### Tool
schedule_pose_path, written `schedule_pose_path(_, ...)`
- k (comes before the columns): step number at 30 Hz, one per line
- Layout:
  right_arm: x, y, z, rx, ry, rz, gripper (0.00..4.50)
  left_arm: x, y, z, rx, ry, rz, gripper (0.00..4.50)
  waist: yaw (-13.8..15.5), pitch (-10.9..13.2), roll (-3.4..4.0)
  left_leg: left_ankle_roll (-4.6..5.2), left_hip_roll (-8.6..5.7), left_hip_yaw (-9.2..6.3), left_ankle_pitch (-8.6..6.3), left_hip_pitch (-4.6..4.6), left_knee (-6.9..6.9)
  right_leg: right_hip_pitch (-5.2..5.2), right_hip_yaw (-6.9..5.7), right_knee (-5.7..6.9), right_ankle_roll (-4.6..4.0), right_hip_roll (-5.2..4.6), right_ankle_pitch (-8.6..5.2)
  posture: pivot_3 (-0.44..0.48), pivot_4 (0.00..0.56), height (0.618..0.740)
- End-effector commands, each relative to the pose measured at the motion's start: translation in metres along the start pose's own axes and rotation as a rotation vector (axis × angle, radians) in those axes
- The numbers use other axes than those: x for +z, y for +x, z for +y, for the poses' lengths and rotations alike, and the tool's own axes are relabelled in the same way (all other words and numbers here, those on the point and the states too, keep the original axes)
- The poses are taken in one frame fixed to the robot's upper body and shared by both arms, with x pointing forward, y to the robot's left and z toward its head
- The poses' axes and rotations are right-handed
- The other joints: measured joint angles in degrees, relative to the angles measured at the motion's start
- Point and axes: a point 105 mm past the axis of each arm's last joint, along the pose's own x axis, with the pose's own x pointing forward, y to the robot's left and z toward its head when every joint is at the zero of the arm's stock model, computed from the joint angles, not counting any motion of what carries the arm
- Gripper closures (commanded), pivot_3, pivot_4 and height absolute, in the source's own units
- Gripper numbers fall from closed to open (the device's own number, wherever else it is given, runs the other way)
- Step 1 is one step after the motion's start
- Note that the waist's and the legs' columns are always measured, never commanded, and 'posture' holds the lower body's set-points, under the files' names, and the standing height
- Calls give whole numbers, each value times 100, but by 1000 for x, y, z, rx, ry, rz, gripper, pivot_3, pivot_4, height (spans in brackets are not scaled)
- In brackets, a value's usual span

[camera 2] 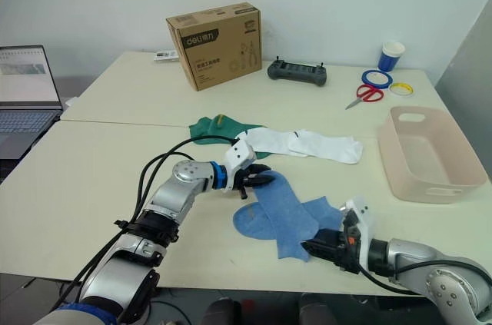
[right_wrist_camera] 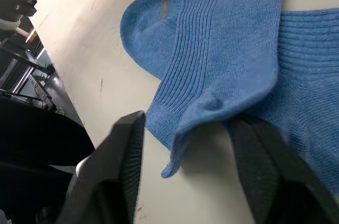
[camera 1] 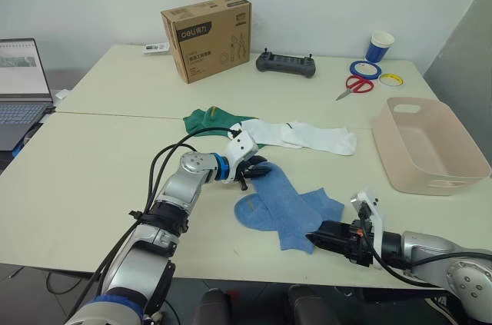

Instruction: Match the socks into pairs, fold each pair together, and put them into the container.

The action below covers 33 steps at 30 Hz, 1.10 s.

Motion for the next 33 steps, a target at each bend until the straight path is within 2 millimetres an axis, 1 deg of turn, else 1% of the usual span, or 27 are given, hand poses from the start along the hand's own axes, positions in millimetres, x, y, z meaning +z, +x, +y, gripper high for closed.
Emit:
schedule_pose_path(1,8,2,-1,-9,-26,-31,3365,13,-5,2,7,27,-40,4309,1,0,0,0,0,0,0,0,0,0,0,0,0,0,0,0,150,740)
schedule_pose_path(2,9,2,-1,-10,-25,-36,3789,12,-7,2,8,27,-40,4500,1,0,0,0,0,0,0,0,0,0,1,0,0,0,0,0,150,740)
schedule_pose_path(4,12,2,-2,-5,-22,-49,4464,11,-9,2,12,23,-41,4500,0,0,0,0,0,0,0,0,0,0,1,-1,0,0,0,0,150,740)
schedule_pose_path(7,19,0,0,10,-27,-62,4464,15,-13,2,42,-30,-91,4500,-2,0,0,0,1,0,0,0,-1,0,0,-1,0,0,0,0,150,740)
schedule_pose_path(11,34,-6,-5,-2,-50,-88,4464,26,-26,-6,51,-65,-155,4500,-5,0,0,0,2,1,0,0,0,-1,1,1,0,-1,0,0,150,740)
schedule_pose_path(14,50,-14,-5,24,-80,-87,4464,40,-41,-14,70,-117,-219,4500,-15,0,1,0,1,1,0,0,0,0,1,1,0,-1,0,0,150,740)
schedule_pose_path(16,57,-18,-5,44,-90,-81,4464,45,-47,-18,84,-148,-236,4500,-4,0,1,0,2,6,0,0,-1,-2,7,0,0,-3,0,0,150,740)
schedule_pose_path(18,65,-20,-9,39,-103,-94,4464,41,-52,-27,98,-170,-231,4500,1,0,1,0,2,2,0,0,0,-2,2,0,0,-2,0,0,150,740)
schedule_pose_path(20,73,-21,-22,-4,-85,-117,4464,33,-56,-31,146,-196,-225,4500,-15,-2,5,0,2,2,0,4,-2,0,4,0,0,-1,0,0,150,740)
schedule_pose_path(23,74,-22,-30,-13,-93,-99,4464,28,-60,-35,185,-273,-228,4500,-6,-2,4,0,2,3,0,4,-1,0,6,0,0,-2,0,0,150,740)
schedule_pose_path(26,79,-21,-37,-14,-91,-97,4464,24,-61,-52,186,-278,-219,4500,-1,-2,4,0,1,4,0,2,0,0,6,0,0,-3,0,0,150,740)
schedule_pose_path(31,83,-21,-46,-7,-109,-48,4464,19,-61,-63,235,-337,-221,4500,-1,-2,4,0,2,9,0,4,1,-1,10,-2,1,-3,1,0,150,740)
schedule_pose_path(33,81,-22,-53,-26,-112,-8,4464,18,-61,-70,233,-341,-214,4500,0,-2,4,0,2,6,0,4,-1,-1,7,-2,1,-2,1,0,150,740)
